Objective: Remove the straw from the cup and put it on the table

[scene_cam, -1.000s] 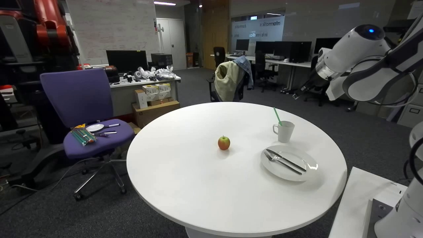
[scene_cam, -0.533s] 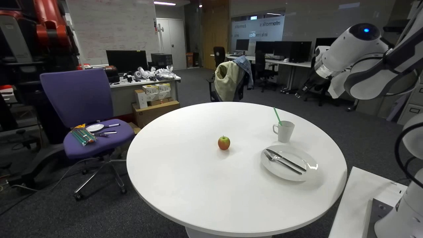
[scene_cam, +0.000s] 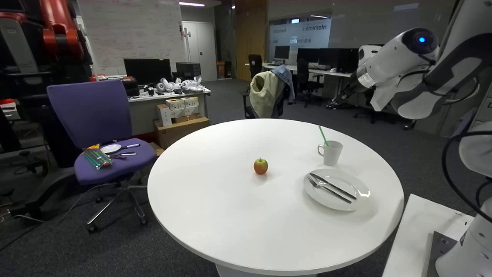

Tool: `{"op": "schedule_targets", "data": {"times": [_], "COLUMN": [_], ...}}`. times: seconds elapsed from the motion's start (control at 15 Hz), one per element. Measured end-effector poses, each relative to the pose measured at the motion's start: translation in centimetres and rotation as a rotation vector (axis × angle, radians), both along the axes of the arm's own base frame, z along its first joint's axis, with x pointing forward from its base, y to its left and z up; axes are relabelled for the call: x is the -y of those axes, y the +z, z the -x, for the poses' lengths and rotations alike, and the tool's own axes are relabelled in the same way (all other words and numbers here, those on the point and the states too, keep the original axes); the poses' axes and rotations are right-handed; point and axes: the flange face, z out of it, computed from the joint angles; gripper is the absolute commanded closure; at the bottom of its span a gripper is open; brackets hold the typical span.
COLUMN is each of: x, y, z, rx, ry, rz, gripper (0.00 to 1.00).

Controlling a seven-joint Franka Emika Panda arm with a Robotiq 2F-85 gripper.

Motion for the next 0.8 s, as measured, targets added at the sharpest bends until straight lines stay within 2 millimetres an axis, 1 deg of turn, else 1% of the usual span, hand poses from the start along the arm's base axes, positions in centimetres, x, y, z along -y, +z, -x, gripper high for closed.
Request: {"op": "schedule_targets", "data": {"times": [0.07,0.13,0.2,0.33,0.47,0.6,0.8], "x": [-0.5,-0.9,-1.1,-0.8,0.4,2.1,4.9], "y": [0.4,0.2,-0.7,-3.3,-5.3,-6.6,-7.2], "z": [-0.7,-1.3,-1.7,-2.0,-2.0,-2.0,-2.4], "rx": [0.038,0.064,0.073,0.077,0.078,0.076,0.076], "ry": [-0.038,-0.077,-0.115,-0.202,-0.299,-0.394,-0.526], "rz": [-0.008,-0.024,-0.050,-0.116,-0.170,-0.209,-0.259], "gripper": [0.00,0.00,0.00,0.00,0.00,0.00,0.00]}}
